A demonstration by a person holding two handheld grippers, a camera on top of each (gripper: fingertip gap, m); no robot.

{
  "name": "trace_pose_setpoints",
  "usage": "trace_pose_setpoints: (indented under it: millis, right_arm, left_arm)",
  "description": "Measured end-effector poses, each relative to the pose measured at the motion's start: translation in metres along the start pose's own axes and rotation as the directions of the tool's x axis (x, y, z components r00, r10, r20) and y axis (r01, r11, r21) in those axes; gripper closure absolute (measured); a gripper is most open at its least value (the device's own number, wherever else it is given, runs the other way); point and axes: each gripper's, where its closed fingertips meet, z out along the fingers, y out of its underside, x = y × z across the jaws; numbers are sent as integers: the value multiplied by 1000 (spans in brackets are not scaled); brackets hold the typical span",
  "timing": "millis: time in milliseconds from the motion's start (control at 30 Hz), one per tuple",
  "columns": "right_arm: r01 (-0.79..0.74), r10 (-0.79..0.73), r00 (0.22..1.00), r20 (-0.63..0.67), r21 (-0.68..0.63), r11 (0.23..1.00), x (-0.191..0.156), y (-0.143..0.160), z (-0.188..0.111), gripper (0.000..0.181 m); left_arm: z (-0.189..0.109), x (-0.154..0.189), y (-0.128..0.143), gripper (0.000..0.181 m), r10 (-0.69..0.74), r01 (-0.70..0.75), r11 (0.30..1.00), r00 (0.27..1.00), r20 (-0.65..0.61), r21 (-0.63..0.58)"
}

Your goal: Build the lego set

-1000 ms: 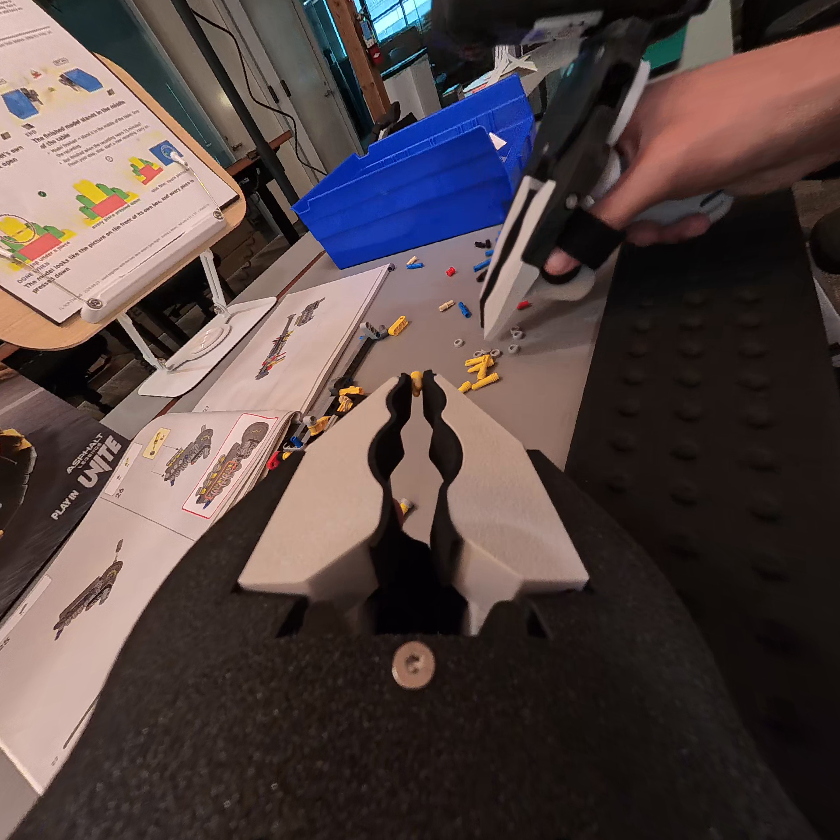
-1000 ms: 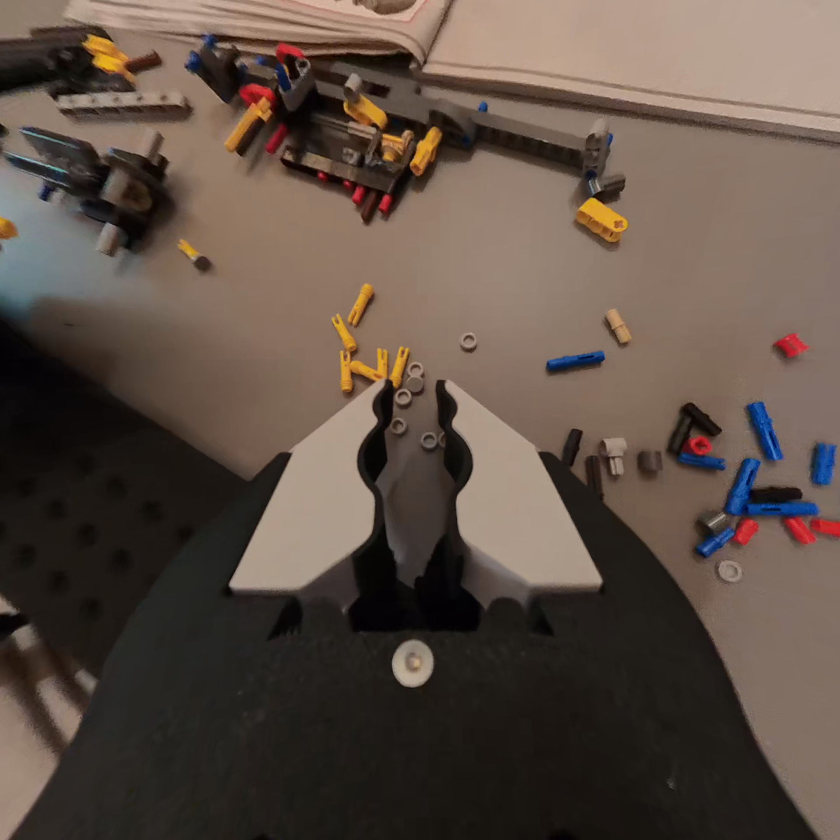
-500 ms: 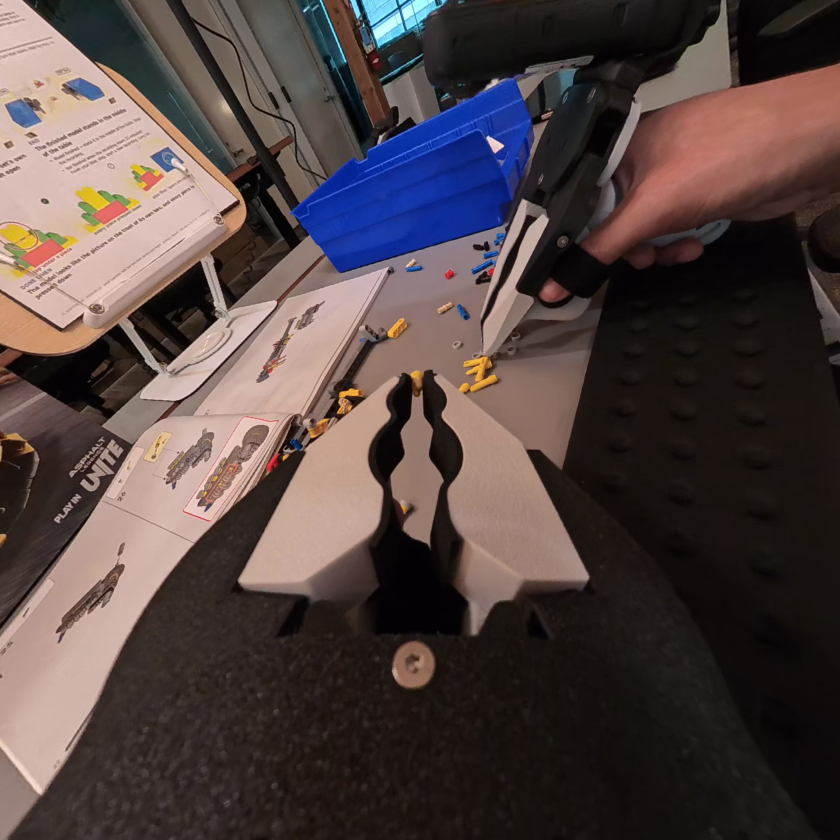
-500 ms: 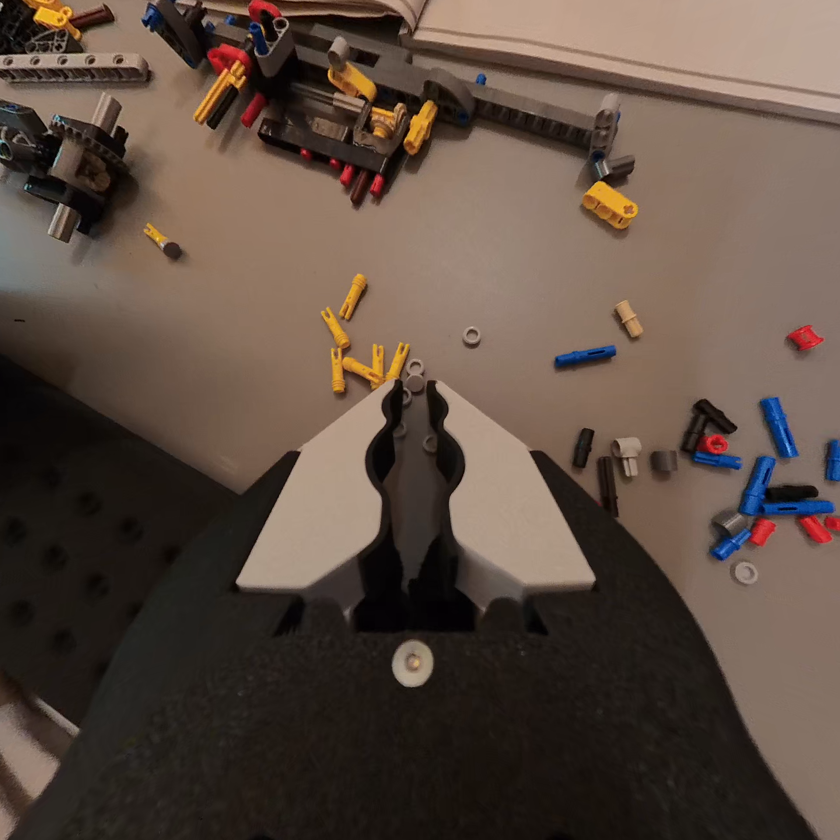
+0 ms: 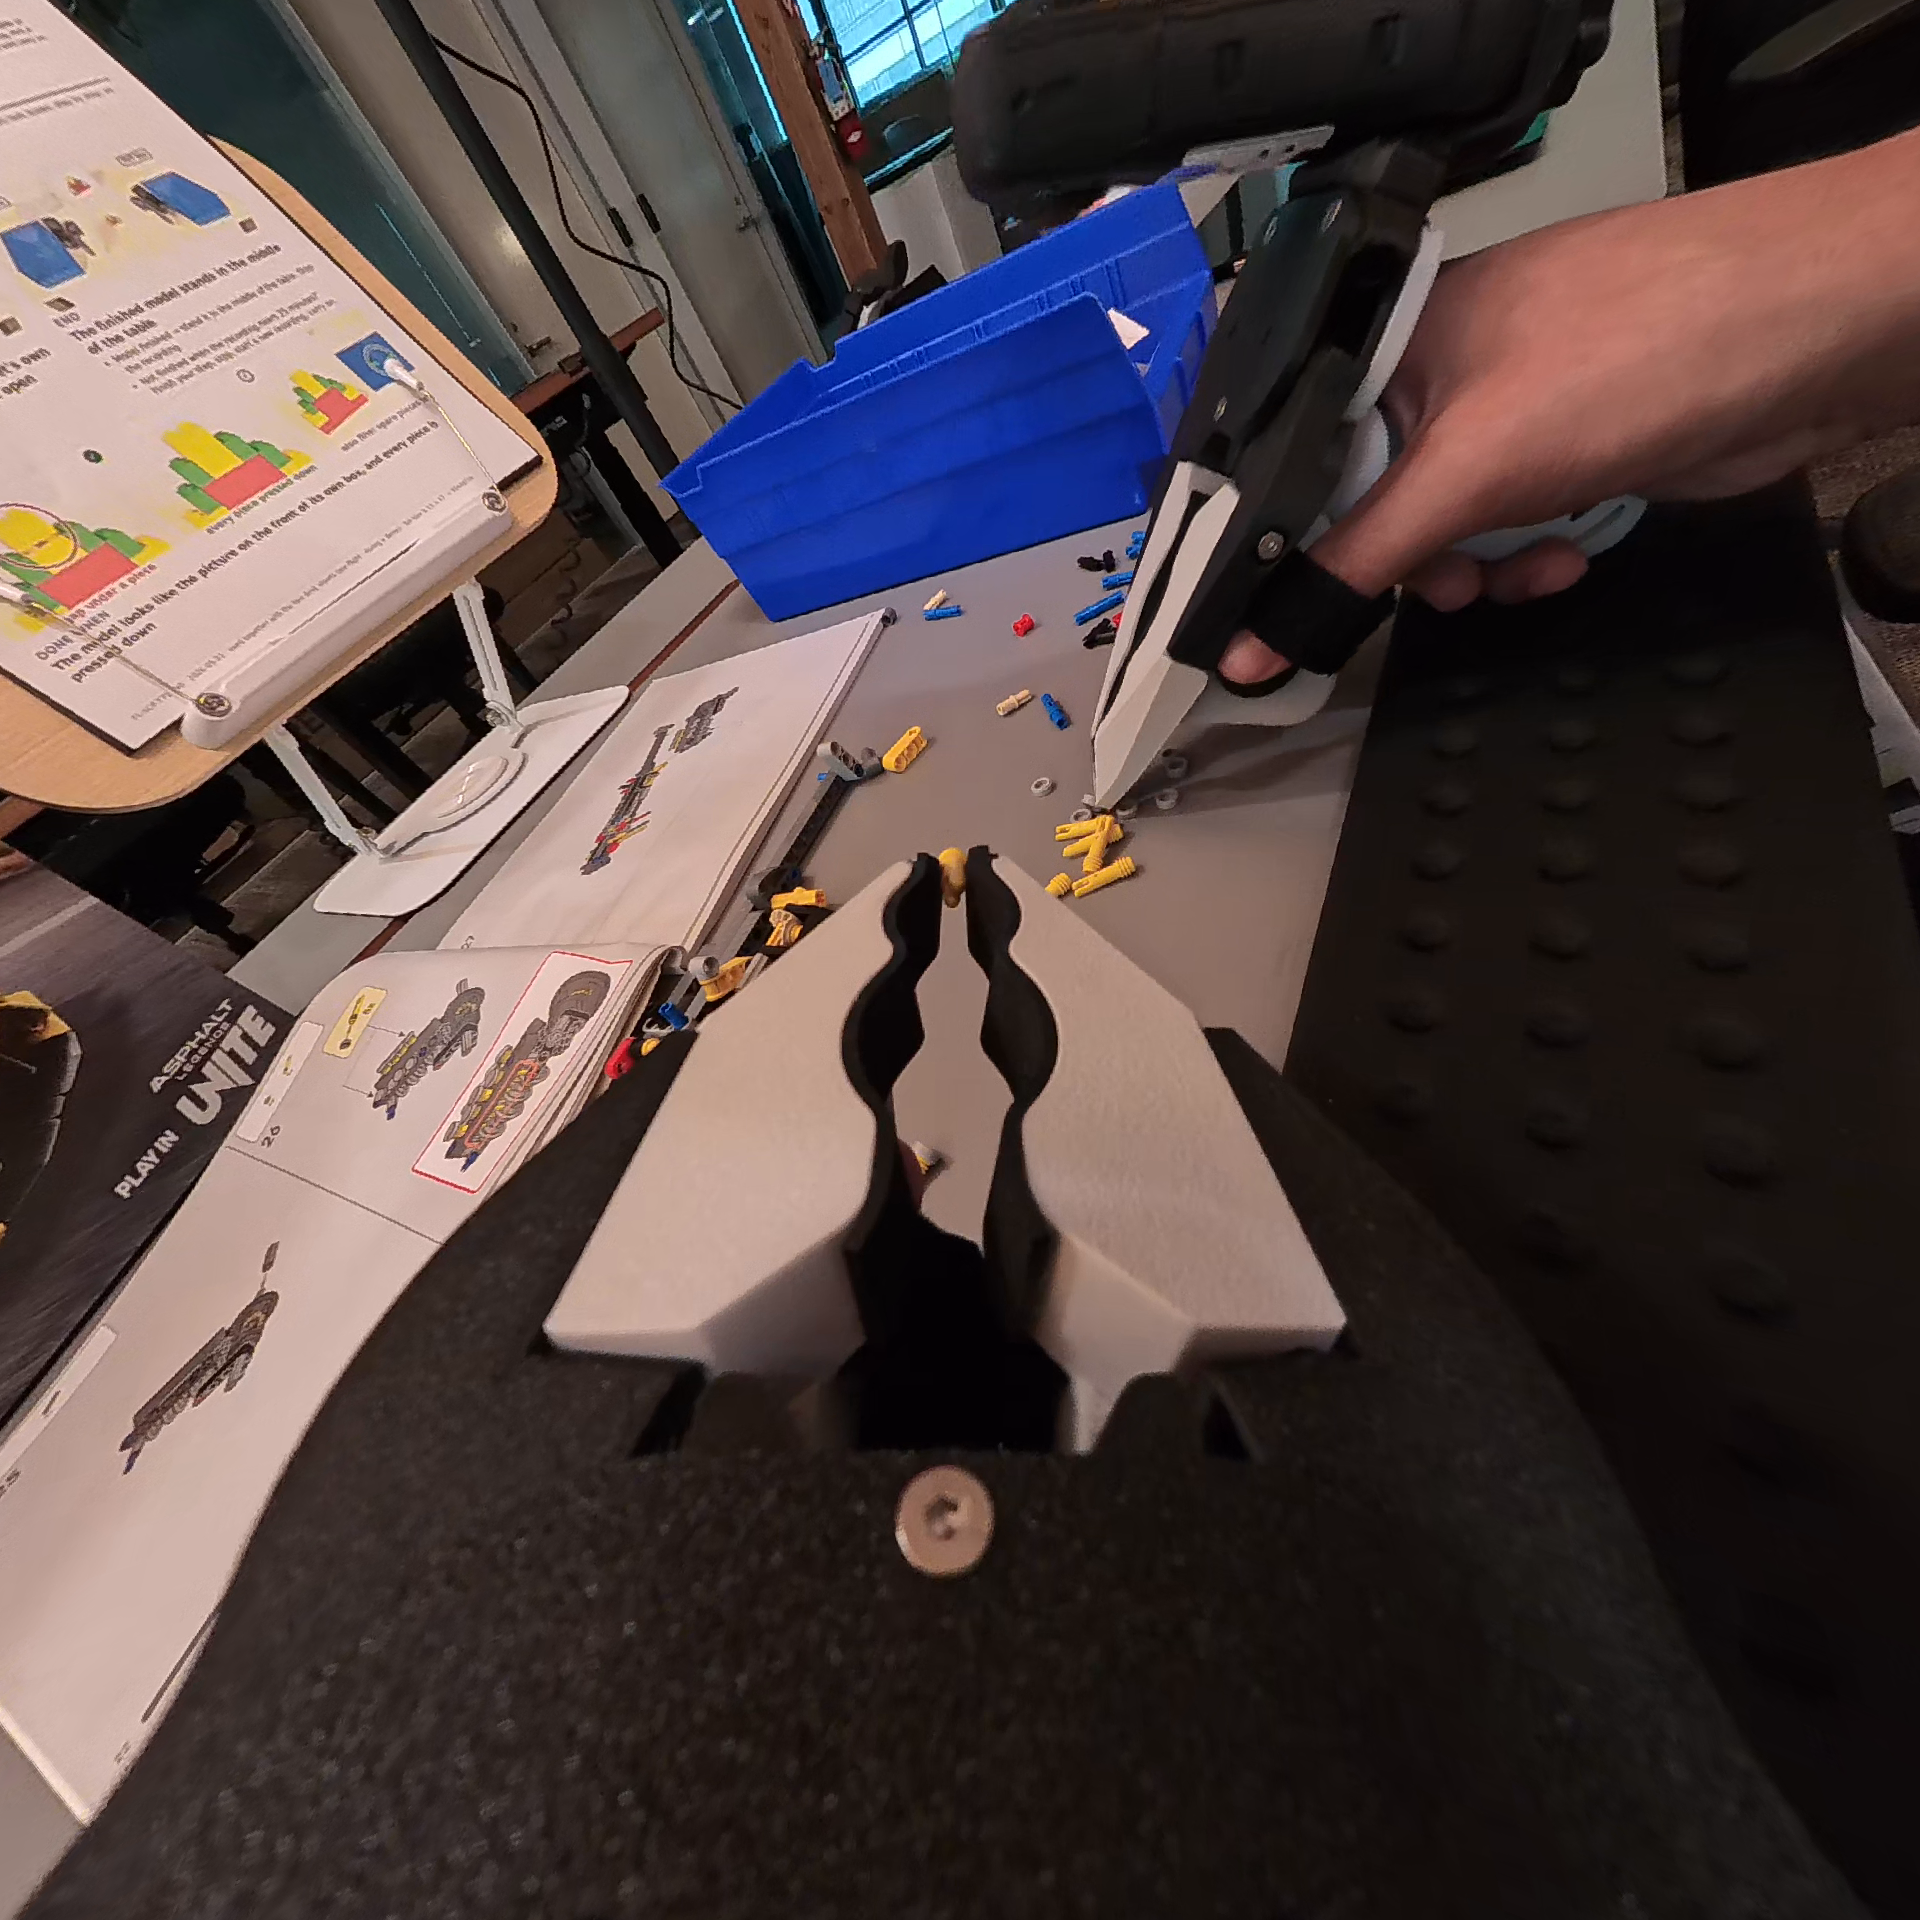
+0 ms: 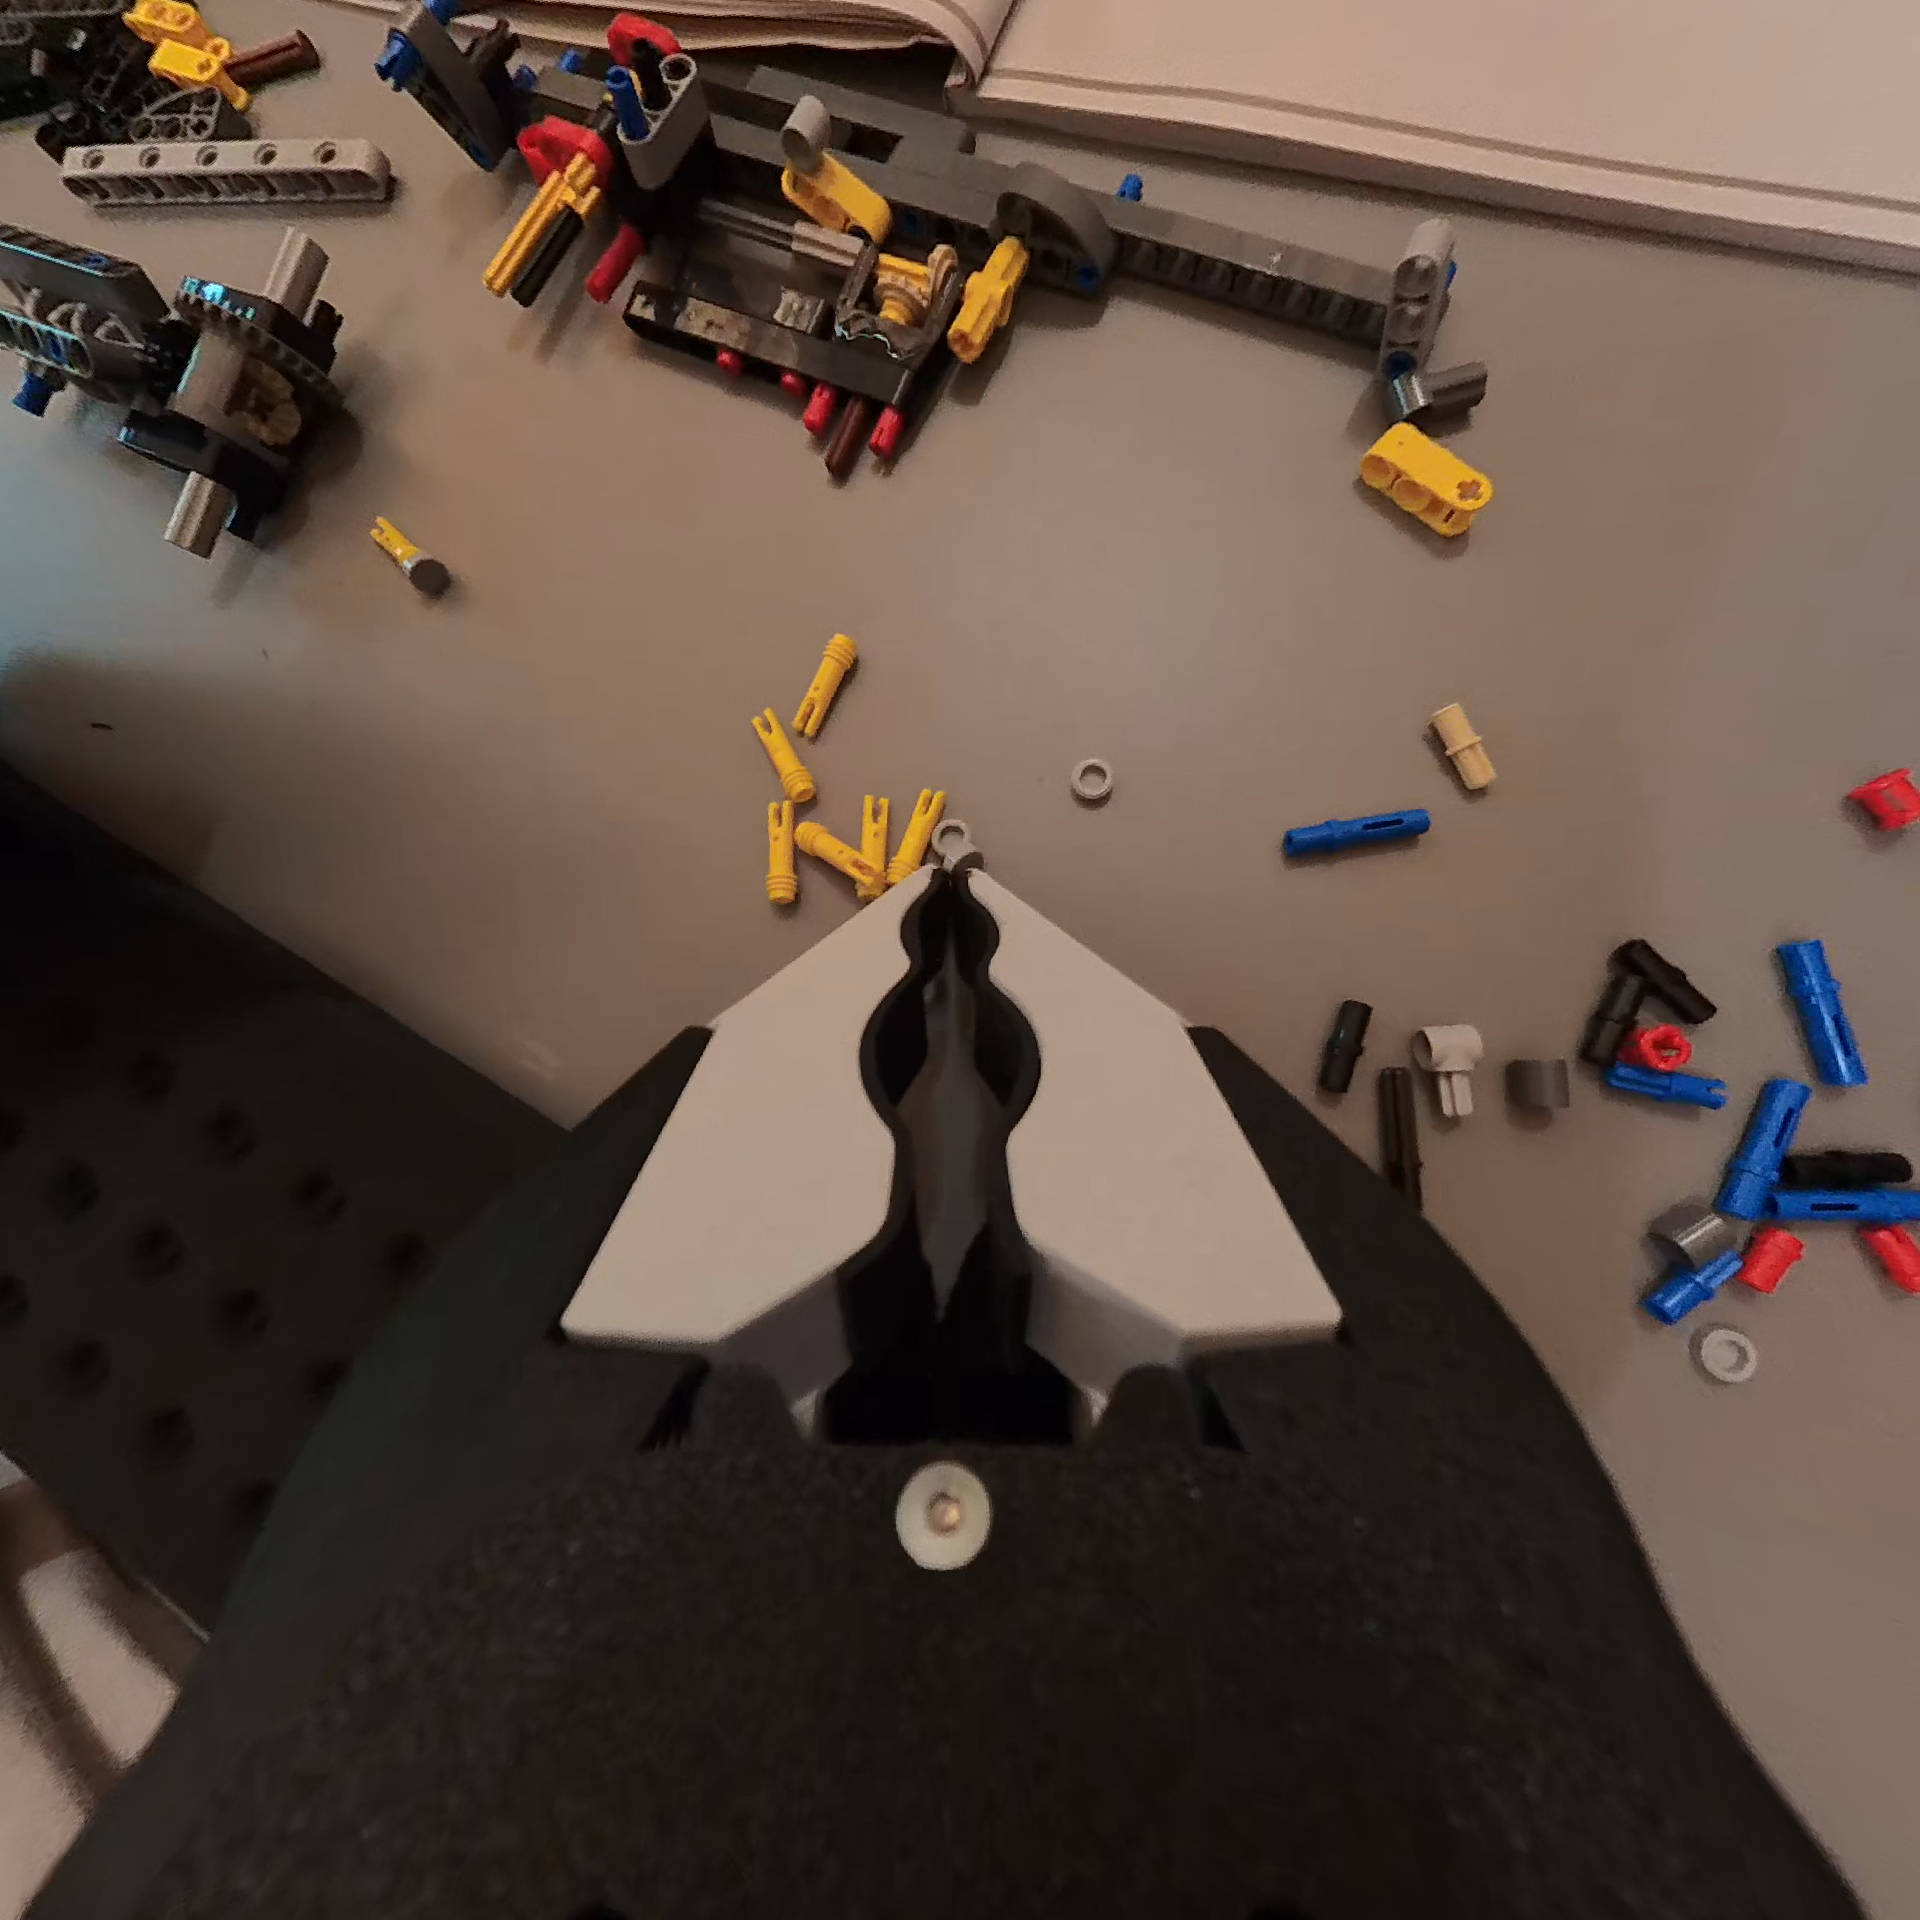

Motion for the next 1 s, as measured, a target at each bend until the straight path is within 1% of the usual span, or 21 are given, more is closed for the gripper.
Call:
trace_pose_setpoints:
  millis: [200, 333, 533, 700, 833, 1000]
  right_arm:
    - [59, -59, 997, 41, -11, 998, -7, 2, -1, 181]
    - [99, -98, 992, 85, -9, 995, -15, 2, -3, 175]
    - [170, -171, 981, 91, 22, 985, -11, -3, -5, 171]
    - [180, -182, 974, 133, 24, 983, -5, -4, -3, 171]
    - [177, -180, 964, 195, 33, 984, -7, -7, -3, 170]
    - [204, -200, 955, 219, 4, 979, -5, -2, 0, 172]
  left_arm:
    - [0, 1, 1, 177, 7, -7, 1000, 1000, -3, -3]
    - [0, 1, 1, 177, 9, -9, 1000, 1000, -2, -5]
    - [0, 2, 1, 177, 12, -12, 1000, 1000, -2, -5]
    - [0, 2, 1, 177, 13, -13, 1000, 1000, -2, -7]
    - [0, 2, 1, 177, 14, -14, 1000, 1000, -2, -7]
    - [0, 1, 2, 177, 12, -12, 1000, 1000, -2, -11]
